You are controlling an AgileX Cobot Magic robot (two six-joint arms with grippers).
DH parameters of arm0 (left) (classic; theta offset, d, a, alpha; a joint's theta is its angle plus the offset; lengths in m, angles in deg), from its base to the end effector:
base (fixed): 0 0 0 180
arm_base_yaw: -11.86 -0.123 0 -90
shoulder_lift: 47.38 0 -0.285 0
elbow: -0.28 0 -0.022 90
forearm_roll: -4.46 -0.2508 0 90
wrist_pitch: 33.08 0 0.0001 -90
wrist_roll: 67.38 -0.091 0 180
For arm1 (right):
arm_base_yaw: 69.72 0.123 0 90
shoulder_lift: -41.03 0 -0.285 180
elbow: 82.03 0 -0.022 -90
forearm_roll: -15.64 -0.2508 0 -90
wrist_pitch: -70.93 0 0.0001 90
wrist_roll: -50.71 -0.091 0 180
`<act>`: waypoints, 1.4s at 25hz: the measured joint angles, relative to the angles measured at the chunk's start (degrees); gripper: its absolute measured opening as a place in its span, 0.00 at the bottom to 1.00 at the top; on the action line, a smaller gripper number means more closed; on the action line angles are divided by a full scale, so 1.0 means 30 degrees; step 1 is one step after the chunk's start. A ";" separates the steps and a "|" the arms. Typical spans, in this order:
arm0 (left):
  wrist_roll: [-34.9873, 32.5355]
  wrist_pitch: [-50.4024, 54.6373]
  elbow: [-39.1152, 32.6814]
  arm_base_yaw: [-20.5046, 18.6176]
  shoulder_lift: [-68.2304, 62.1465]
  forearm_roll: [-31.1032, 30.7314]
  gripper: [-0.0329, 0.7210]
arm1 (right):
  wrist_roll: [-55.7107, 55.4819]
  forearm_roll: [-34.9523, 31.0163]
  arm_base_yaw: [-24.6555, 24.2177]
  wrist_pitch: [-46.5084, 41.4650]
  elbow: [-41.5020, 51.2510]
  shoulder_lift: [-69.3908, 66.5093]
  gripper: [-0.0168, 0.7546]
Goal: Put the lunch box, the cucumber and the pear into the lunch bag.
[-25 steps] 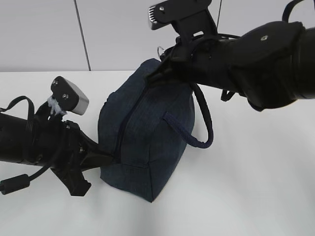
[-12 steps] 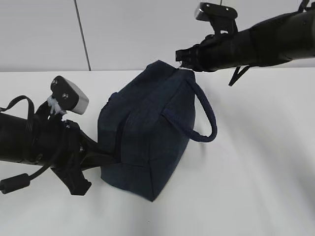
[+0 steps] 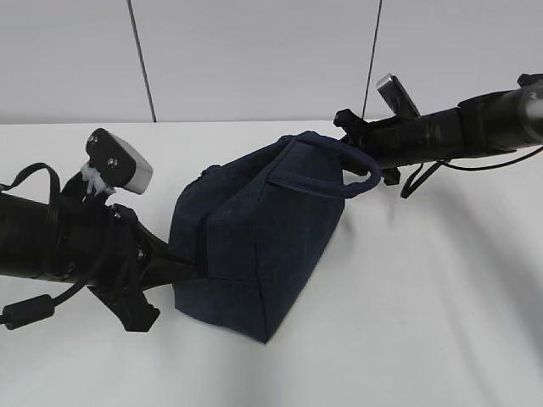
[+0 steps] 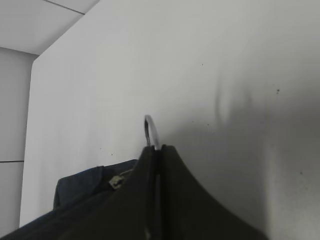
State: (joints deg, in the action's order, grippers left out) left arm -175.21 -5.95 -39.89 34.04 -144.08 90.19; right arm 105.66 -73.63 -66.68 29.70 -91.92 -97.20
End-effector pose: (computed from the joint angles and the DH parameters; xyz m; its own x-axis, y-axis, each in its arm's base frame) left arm 0.2379 -0.1418 0.1769 -0.4101 0.5372 -0.7370 0.8342 0.5477 -0.0649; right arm 0.4722 0.0852 0.1315 -0.8293 0.3780 -0.4116 -0.1048 0.6183 0.7790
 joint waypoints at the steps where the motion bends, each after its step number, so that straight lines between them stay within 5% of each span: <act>1: 0.0000 -0.0057 0.0000 0.0000 0.0000 0.0017 0.06 | 0.0000 -0.0048 -0.0046 -0.0159 -0.0170 0.0000 0.02; 3: 0.0000 -0.0058 0.0000 0.0022 0.0000 0.0017 0.07 | 0.0371 -0.0074 -0.0244 -0.0802 -0.0660 0.0000 0.03; 5: 0.0044 -0.0058 0.0000 0.0055 0.0000 -0.0003 0.12 | 0.0587 -0.0074 -0.0657 -0.1997 -0.1537 0.0000 0.20; 8: 0.0459 -0.0072 0.0000 0.0057 0.0018 -0.0021 0.29 | 0.0587 -0.0074 -0.1299 -0.3725 -0.2586 0.0000 0.46; 12: 0.2295 -0.0333 0.0000 0.0057 0.0737 -0.1349 0.56 | 0.0546 0.0975 -0.2423 -0.5563 -0.3122 0.0506 0.61; 16: 0.7512 -0.0311 0.0000 0.0057 0.2566 -0.6376 0.62 | -0.0496 0.4460 -0.3250 -0.7659 -0.3152 0.1757 0.57; 25: 2.6604 0.2145 -0.0078 0.0057 0.8318 -2.3954 0.57 | -0.8439 1.8193 -0.0843 -0.9360 -0.3152 0.7147 0.37; 30: 3.2279 0.4358 -0.0099 0.0057 1.2347 -2.8119 0.57 | -1.3594 2.4857 0.1480 -0.9525 -0.1048 1.1570 0.34; 35: 3.3647 0.7393 -0.0099 0.0057 1.7122 -2.8576 0.57 | -1.5724 2.6025 0.2340 -0.8061 0.4838 1.7610 0.34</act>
State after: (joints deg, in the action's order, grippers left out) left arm -74.27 16.23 -40.18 34.21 -92.71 4.46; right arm 58.48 4.45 -59.66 5.52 -77.41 -44.37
